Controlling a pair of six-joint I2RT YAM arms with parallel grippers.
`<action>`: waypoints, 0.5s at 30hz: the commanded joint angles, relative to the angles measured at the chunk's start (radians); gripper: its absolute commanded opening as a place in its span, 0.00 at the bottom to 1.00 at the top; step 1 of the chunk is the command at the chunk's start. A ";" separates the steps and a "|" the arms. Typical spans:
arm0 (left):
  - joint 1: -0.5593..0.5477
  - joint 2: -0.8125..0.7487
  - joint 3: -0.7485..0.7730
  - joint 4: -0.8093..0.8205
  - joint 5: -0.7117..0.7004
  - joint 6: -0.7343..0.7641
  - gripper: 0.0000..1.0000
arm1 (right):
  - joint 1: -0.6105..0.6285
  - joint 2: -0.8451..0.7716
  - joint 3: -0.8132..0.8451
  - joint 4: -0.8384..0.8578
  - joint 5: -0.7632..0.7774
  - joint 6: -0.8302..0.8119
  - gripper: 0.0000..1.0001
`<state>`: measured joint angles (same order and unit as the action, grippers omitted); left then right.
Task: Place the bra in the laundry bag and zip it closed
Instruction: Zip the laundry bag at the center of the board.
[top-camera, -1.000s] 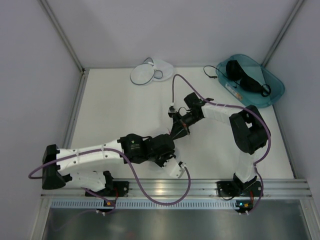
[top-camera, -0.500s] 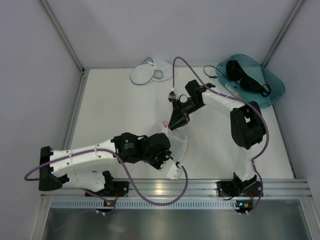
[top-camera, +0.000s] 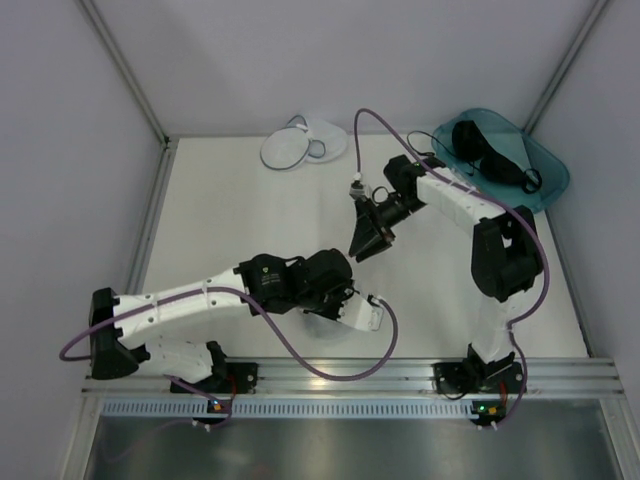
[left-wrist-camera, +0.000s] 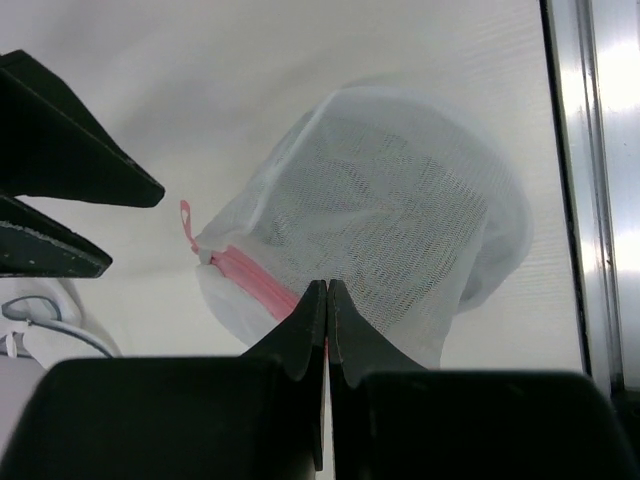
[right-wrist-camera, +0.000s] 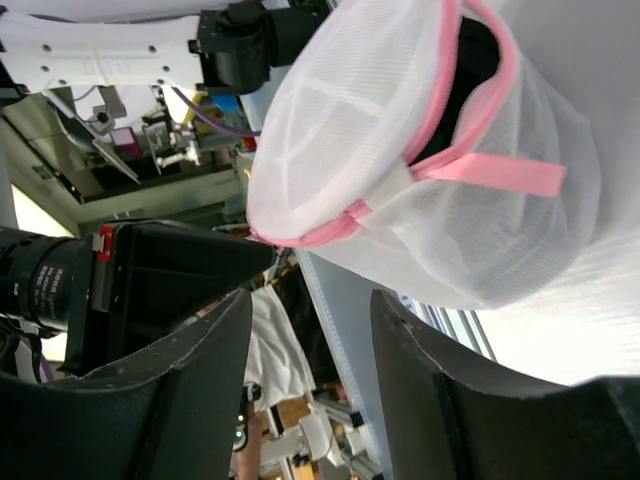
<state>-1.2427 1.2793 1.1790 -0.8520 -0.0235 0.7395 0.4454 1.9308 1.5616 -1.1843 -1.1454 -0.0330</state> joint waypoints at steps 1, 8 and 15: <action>0.015 0.015 0.057 0.076 -0.012 -0.008 0.00 | 0.001 -0.087 -0.052 -0.026 -0.051 -0.007 0.51; 0.017 0.058 0.106 0.091 -0.009 -0.008 0.00 | 0.056 -0.087 -0.081 0.008 -0.080 0.027 0.65; 0.017 0.074 0.123 0.094 0.016 -0.009 0.00 | 0.081 -0.027 -0.052 0.002 -0.088 0.008 0.45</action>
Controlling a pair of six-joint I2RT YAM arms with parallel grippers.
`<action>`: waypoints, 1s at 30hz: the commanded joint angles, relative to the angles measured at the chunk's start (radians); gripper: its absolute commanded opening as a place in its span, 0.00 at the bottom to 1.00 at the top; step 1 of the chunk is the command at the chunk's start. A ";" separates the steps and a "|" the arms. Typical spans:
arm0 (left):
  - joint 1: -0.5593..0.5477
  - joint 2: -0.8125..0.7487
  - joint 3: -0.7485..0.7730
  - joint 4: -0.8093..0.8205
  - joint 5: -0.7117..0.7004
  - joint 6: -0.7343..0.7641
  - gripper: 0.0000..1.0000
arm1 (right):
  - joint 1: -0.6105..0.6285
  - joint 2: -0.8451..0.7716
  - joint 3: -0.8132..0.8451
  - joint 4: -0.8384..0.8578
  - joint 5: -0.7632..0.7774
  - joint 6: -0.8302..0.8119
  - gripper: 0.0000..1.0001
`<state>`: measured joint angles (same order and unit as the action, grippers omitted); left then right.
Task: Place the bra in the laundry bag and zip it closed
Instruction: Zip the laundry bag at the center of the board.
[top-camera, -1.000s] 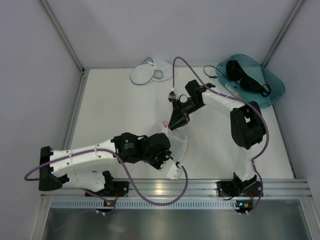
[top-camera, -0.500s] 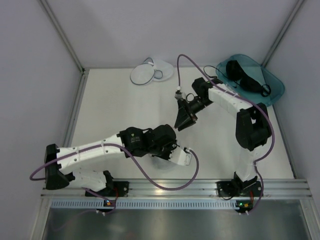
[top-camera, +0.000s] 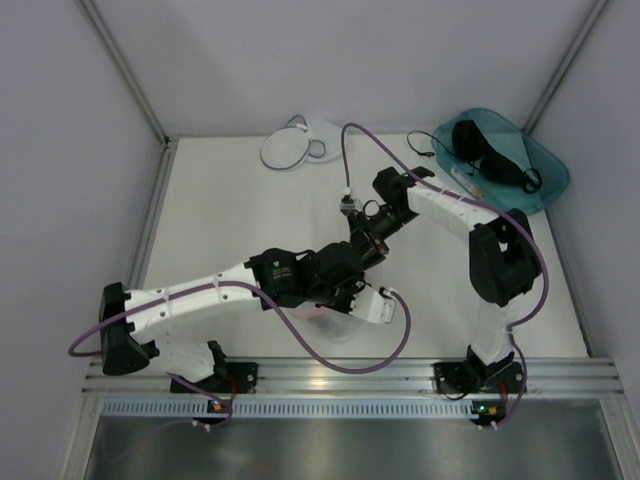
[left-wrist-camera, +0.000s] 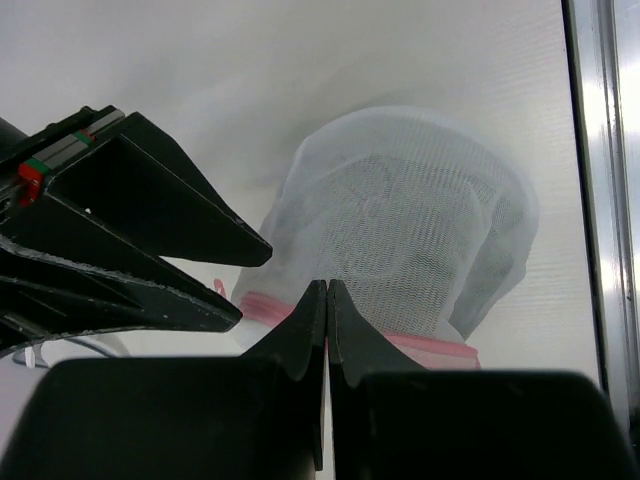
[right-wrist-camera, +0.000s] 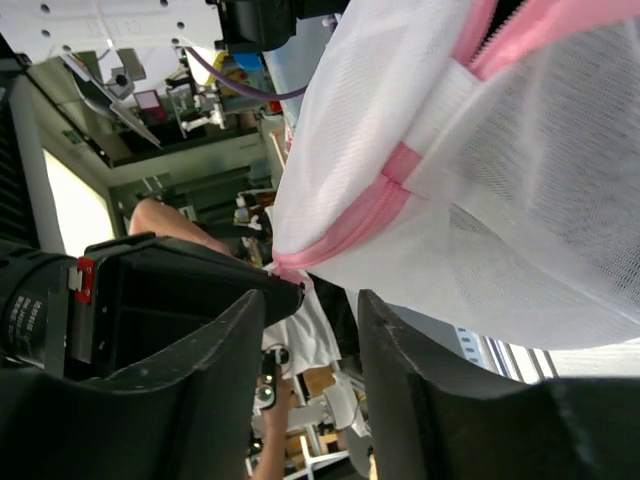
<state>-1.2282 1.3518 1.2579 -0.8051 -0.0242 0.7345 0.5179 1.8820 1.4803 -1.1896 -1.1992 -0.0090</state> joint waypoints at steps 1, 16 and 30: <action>0.003 -0.002 0.046 0.046 0.020 -0.007 0.00 | 0.008 0.029 0.038 0.005 -0.034 -0.022 0.42; 0.001 -0.039 0.006 0.044 0.107 -0.076 0.00 | 0.007 0.092 0.118 -0.051 -0.037 -0.091 0.00; 0.003 -0.003 0.034 0.049 0.052 -0.026 0.00 | 0.050 0.075 0.078 -0.048 -0.026 -0.101 0.62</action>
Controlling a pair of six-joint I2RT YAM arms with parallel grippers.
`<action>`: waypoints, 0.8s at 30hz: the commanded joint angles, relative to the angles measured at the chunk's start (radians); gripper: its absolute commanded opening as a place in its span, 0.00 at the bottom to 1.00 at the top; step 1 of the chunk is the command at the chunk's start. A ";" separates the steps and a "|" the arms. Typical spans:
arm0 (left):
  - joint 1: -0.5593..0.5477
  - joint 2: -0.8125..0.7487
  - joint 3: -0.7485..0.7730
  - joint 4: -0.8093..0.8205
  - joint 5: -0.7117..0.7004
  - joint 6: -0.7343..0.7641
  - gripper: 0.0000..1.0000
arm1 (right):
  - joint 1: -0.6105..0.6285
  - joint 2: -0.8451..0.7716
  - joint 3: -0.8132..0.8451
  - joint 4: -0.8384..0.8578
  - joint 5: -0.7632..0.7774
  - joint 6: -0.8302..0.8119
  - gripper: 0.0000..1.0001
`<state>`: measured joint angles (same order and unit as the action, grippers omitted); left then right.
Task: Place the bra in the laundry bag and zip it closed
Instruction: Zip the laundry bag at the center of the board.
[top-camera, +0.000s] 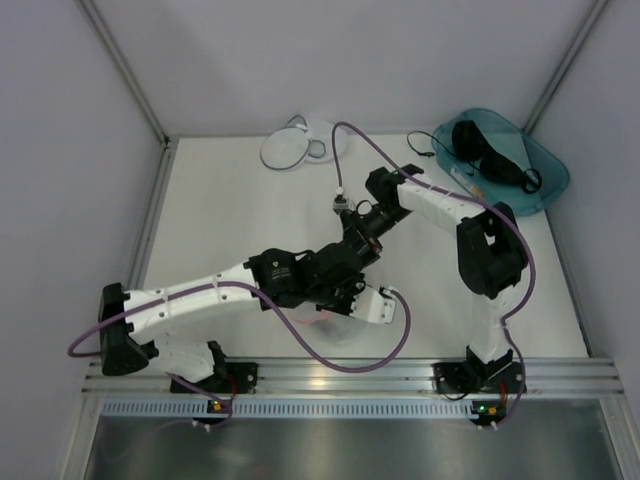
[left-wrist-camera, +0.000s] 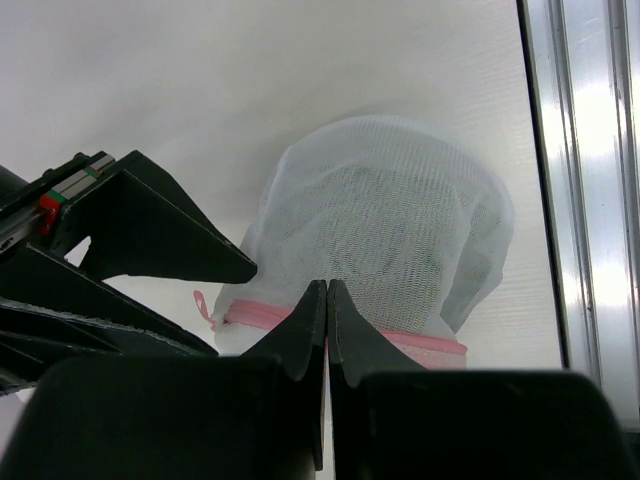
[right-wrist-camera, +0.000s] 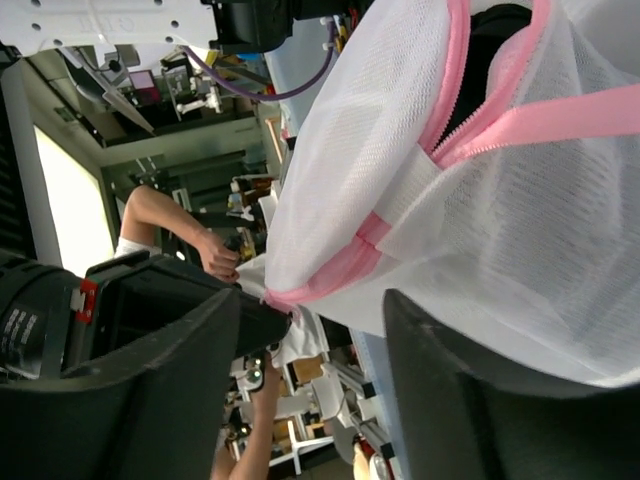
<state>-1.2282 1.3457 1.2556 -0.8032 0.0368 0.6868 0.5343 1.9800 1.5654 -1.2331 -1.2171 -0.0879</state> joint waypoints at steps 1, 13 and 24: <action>0.003 0.003 0.036 0.056 -0.012 0.022 0.00 | 0.041 -0.014 -0.005 -0.009 -0.018 -0.027 0.57; 0.001 -0.065 -0.024 0.044 0.058 0.016 0.00 | 0.032 0.069 0.123 -0.077 -0.013 -0.079 0.00; -0.053 -0.145 -0.116 -0.016 0.201 -0.079 0.00 | -0.013 0.177 0.309 -0.105 -0.010 -0.113 0.00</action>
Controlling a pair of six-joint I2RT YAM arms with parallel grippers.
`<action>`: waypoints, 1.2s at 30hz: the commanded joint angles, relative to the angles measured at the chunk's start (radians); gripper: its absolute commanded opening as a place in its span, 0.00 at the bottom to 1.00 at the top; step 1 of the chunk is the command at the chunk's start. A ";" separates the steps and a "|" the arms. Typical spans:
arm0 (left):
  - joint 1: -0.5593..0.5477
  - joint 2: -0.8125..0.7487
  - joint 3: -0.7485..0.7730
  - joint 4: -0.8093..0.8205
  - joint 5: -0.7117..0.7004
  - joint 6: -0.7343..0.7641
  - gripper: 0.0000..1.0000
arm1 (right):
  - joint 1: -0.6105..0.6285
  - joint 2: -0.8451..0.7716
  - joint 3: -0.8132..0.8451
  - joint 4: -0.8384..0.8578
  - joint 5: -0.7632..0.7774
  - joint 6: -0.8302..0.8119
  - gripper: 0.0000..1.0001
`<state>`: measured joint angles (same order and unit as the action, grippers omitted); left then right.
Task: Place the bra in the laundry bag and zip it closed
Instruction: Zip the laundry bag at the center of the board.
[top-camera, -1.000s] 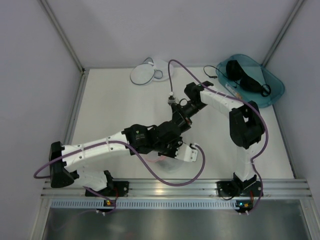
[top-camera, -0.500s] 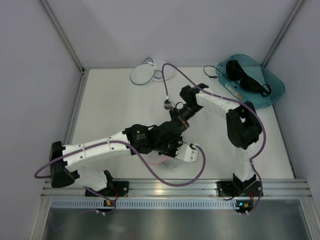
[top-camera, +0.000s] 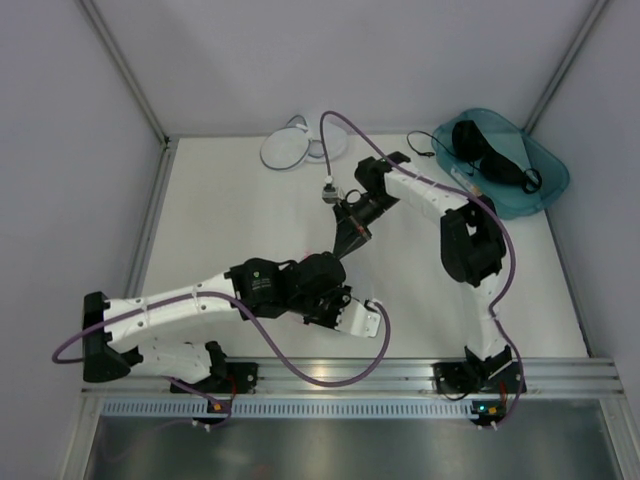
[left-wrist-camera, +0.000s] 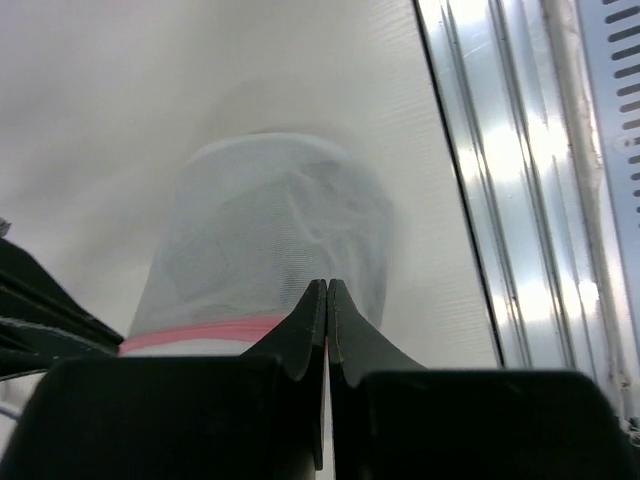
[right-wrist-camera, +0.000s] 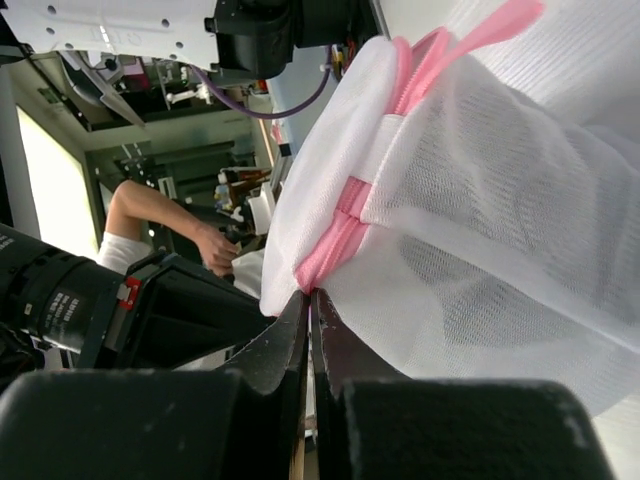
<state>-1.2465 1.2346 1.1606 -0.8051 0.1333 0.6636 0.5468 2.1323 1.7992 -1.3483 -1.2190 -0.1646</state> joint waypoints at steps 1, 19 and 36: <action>-0.040 -0.031 -0.021 -0.013 0.114 -0.093 0.00 | -0.031 0.029 0.092 0.012 0.007 -0.036 0.00; 0.096 0.049 0.048 0.064 0.022 -0.228 0.00 | -0.114 -0.213 0.002 0.012 0.208 -0.059 0.86; 0.105 0.132 0.128 0.089 0.008 -0.176 0.00 | 0.004 -0.169 -0.153 0.000 0.047 -0.069 0.35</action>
<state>-1.1458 1.3708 1.2526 -0.7563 0.1299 0.4660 0.5381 1.9362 1.6001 -1.3476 -1.1336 -0.2104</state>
